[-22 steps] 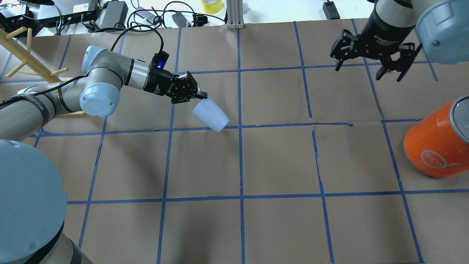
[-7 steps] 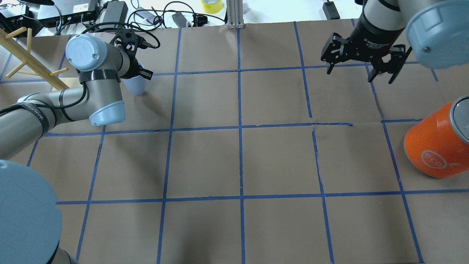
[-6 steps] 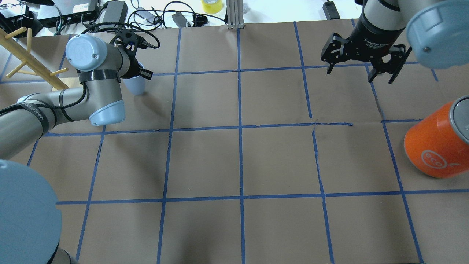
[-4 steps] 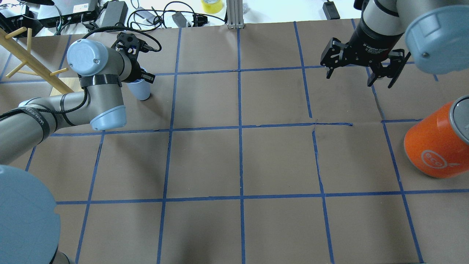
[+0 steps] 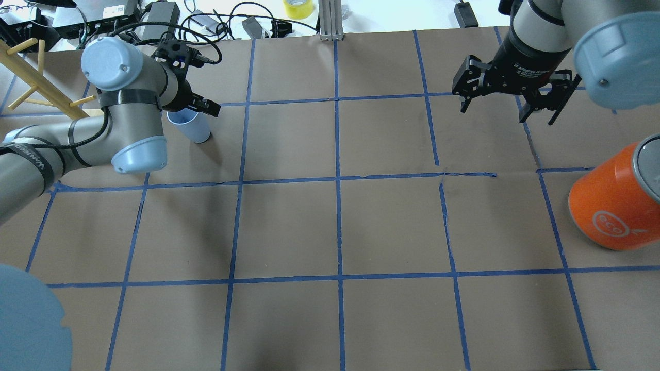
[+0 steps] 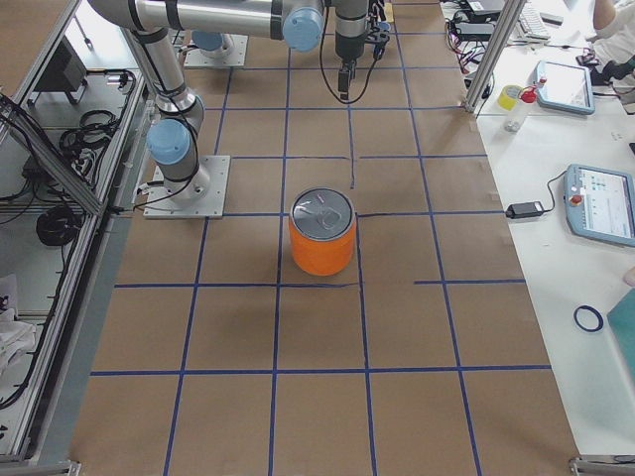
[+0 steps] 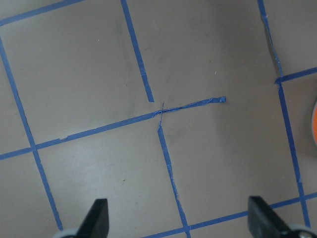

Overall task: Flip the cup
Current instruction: 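Open the left gripper and raise it away from the upright cup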

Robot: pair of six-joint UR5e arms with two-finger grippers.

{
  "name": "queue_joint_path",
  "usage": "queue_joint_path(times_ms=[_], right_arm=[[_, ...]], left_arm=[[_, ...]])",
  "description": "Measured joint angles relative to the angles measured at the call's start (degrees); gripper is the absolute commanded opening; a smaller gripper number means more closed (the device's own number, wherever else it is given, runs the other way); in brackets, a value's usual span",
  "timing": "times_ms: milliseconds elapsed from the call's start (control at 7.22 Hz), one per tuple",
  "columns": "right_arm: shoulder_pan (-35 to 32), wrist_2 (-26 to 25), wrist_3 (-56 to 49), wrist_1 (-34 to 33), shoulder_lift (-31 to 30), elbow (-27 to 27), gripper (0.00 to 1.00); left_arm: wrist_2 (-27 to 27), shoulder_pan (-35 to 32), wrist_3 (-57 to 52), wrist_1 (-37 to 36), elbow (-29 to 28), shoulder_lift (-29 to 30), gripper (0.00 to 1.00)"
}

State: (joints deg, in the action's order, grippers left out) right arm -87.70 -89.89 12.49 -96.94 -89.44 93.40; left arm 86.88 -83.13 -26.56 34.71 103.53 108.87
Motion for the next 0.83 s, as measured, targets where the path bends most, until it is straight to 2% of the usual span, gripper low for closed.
queue_joint_path(times_ms=[415, 692, 831], right_arm=[[-2.6, 0.1, -0.5, 1.2, -1.0, 0.0, 1.0], [-4.3, 0.0, 0.0, 1.0, -1.0, 0.0, 1.0], [-4.5, -0.1, 0.0, 1.1, -1.0, 0.0, 1.0]], left_arm=[[0.1, -0.7, 10.1, 42.5, -16.0, -7.7, 1.0], [-0.1, -0.9, 13.2, 60.0, -20.0, -14.2, 1.0], [0.1, -1.1, 15.1, 65.6, -20.2, -17.0, 1.0]])
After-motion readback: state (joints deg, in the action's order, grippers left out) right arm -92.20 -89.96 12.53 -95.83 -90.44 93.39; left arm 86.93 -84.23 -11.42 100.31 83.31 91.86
